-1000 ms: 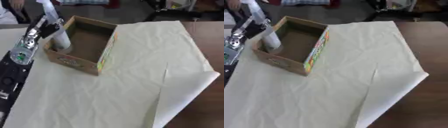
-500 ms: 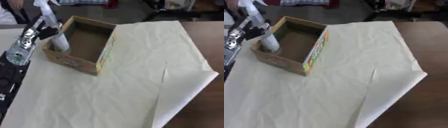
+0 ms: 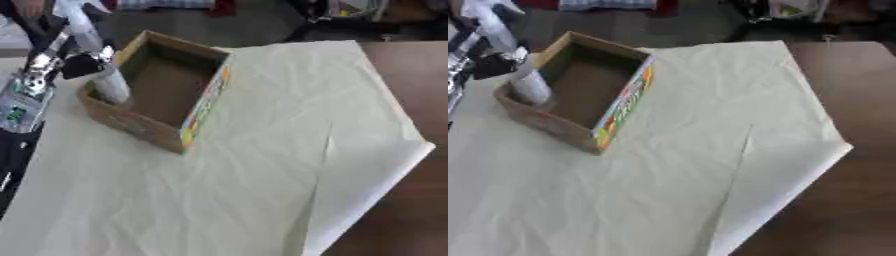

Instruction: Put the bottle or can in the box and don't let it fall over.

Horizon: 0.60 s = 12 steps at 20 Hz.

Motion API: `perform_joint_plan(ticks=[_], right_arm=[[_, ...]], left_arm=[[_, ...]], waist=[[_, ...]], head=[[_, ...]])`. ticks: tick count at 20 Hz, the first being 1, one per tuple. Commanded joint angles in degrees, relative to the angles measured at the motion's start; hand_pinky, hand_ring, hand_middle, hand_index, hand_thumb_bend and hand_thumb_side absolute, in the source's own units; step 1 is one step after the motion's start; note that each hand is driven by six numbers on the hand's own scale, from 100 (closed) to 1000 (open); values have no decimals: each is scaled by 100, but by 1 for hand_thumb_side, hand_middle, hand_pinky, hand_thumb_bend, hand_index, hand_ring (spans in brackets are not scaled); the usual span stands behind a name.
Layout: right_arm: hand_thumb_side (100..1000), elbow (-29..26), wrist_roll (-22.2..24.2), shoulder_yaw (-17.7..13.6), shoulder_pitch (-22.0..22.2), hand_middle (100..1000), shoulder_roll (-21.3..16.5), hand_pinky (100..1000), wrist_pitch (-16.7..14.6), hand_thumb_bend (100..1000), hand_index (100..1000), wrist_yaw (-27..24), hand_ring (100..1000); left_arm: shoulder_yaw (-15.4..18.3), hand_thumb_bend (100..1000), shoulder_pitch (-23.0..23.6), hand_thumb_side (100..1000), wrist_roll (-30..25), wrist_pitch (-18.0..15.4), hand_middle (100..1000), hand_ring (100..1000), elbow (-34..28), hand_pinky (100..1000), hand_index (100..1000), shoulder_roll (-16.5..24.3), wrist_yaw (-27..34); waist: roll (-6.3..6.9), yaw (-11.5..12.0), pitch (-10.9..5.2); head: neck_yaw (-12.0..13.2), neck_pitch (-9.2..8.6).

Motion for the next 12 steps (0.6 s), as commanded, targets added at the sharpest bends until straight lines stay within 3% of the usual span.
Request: perform_joint_plan(ticks=[1,7,12], right_arm=[[549,-106,-12,-78,-1,960,-121,962,-22,100,751,16,1000],[547,-106,-29,-89,21,961,-125,962,-29,100,751,27,1000],[548,-106,-45,-102,51,960,-117,962,-32,100,751,36,1000]], left_arm=[[60,100,-1,368,-42,55,1000,1000,-253,1000,918,252,93],[50,100,296,377,-82,200,1000,1000,-742,1000,913,367,355],[71,100,542,437,-154,369,1000,1000,-980,1000,910,424,574]], waist=[[-9,16,-154],[-10,42,-163],[-19,67,-175]], head=[[-35,15],[-57,34],[-77,36]])
